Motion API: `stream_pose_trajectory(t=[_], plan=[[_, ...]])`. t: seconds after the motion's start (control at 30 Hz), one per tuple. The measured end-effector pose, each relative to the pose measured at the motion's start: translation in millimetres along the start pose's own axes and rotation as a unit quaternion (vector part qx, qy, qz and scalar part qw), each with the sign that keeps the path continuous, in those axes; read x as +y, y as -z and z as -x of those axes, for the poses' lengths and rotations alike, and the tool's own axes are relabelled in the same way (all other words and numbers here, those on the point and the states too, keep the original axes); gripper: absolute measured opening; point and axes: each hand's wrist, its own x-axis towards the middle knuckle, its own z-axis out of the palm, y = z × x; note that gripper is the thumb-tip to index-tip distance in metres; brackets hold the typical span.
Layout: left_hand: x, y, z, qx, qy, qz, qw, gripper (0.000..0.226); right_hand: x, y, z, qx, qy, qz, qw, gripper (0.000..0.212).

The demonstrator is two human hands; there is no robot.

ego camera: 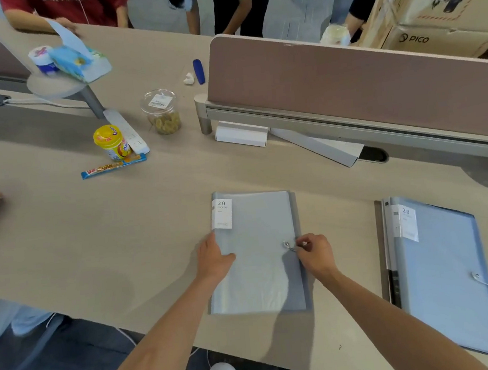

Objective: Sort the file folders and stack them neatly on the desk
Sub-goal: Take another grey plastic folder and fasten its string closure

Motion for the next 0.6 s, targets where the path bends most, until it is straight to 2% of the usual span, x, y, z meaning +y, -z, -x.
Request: stream_pose_trajectory(t=[0.13,0.23,0.3,0.33,0.4,0.5,0.6], plan=[[13,5,-1,0.008,0.039,0.206,0.978,0.067,-1,6,-3,0.014,-0.123,-0.098,0.987,0.029],[33,13,14,0.021,0.072,0.276,0.958,0.061,-5,15,-7,0.006,-0.165,-0.149,0.975,0.03],[46,13,25,-0.029,0.066,0.301,0.951,0.041,-4,23,-6,0.004,-0.174,-0.183,0.968,0.028],[53,13,30,-0.057,0.059,0.305,0.949,0.04,-1,29,-6,0.005,-0.175,-0.197,0.965,0.03],[67,9,39,-0.091,0.04,0.308,0.946,0.044,4,47,-4,0.005,-0.169,-0.217,0.961,0.036],[89,-5,47,-0.101,0.016,0.313,0.944,0.049,17,82,-4,0.012,-0.148,-0.24,0.959,0.042],[120,-29,58,-0.13,-0.002,0.301,0.945,0.051,35,124,-1,0.049,-0.131,-0.246,0.959,0.043]])
